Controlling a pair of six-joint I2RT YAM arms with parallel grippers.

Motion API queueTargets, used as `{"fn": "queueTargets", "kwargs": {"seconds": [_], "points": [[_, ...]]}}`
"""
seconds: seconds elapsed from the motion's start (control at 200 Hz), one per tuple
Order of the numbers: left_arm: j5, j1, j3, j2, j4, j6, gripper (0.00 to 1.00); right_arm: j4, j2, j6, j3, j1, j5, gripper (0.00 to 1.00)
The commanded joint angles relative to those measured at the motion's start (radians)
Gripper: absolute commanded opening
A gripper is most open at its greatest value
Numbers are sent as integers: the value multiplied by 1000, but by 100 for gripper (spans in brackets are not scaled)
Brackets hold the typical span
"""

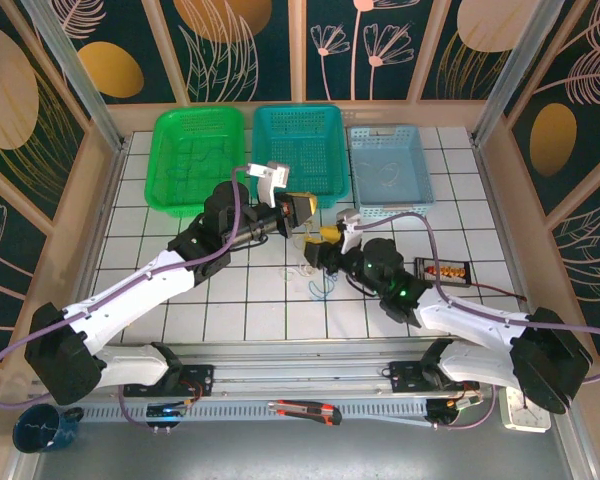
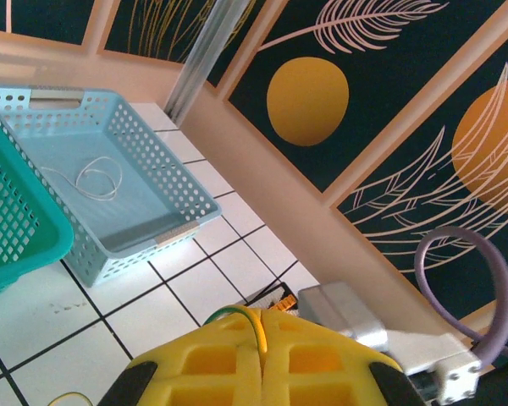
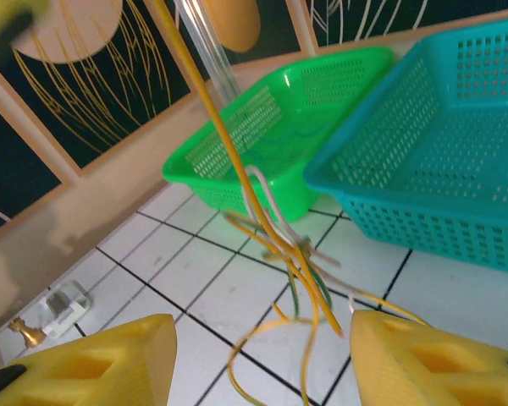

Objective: Untangle the cables

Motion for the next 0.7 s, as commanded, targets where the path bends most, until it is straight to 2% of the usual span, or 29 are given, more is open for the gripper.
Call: {"fn": "queueTargets", "kwargs": {"seconds": [0.0,0.27,0.445,0.696], "points": [[15,-6,-9,6,53,-19,0,27,1,-41,56,6,25,56],[30,-6,-14,4,70,-37,0,102,101,-57,123,-8,59,56],[36,-6,-20,-3,80,-49,0,182,171,-42,153,-27,89,52],[51,-6,-37,-14,120,-82,0,218,230,-11,146,-52,63,25]]}}
